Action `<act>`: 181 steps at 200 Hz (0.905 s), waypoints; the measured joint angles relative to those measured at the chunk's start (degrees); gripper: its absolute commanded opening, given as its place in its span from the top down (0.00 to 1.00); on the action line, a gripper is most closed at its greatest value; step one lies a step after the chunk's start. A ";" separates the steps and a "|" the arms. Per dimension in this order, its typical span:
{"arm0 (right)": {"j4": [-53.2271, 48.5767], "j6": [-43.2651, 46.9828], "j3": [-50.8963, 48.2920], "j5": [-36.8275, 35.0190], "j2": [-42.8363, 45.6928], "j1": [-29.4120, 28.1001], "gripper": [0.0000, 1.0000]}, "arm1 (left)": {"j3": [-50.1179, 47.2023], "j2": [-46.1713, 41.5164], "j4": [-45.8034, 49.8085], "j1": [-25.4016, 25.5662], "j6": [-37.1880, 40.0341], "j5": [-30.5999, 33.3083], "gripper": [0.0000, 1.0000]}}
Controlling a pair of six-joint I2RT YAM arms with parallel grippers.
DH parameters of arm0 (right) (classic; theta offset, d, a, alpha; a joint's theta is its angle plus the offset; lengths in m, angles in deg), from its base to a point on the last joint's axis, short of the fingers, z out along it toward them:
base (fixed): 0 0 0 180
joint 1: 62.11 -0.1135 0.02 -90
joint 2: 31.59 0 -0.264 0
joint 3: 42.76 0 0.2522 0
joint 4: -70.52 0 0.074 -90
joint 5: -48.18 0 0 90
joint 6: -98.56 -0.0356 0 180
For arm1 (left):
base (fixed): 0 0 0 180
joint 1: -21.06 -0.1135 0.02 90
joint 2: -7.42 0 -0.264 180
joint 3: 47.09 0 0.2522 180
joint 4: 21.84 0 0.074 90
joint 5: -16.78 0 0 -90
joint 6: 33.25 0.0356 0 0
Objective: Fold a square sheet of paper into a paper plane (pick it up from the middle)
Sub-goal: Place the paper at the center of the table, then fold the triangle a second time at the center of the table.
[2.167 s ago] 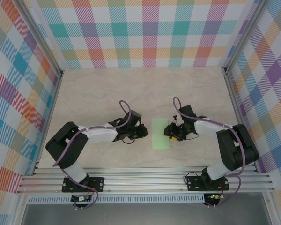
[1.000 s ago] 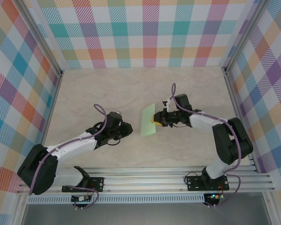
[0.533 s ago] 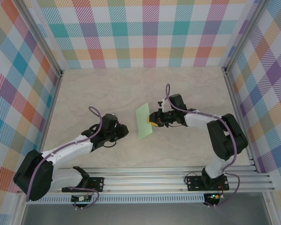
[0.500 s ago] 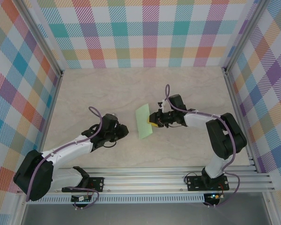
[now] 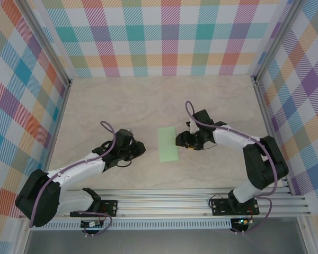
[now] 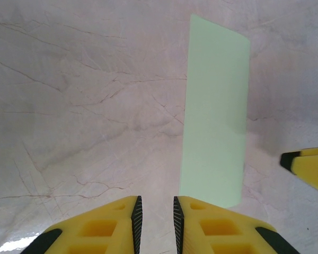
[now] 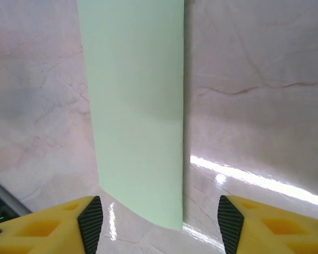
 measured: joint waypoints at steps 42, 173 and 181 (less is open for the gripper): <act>-5.33 11.19 1.60 -10.88 7.85 -5.86 0.33 | -0.39 -1.29 1.49 -0.22 0.04 1.27 0.74; 2.08 50.99 -0.98 -21.92 -1.60 -24.20 0.30 | -3.41 -1.86 1.27 -7.15 2.71 1.38 0.73; 2.40 51.93 -0.98 -22.86 -2.99 -24.55 0.30 | -3.63 -1.86 1.25 -7.69 2.82 1.01 0.73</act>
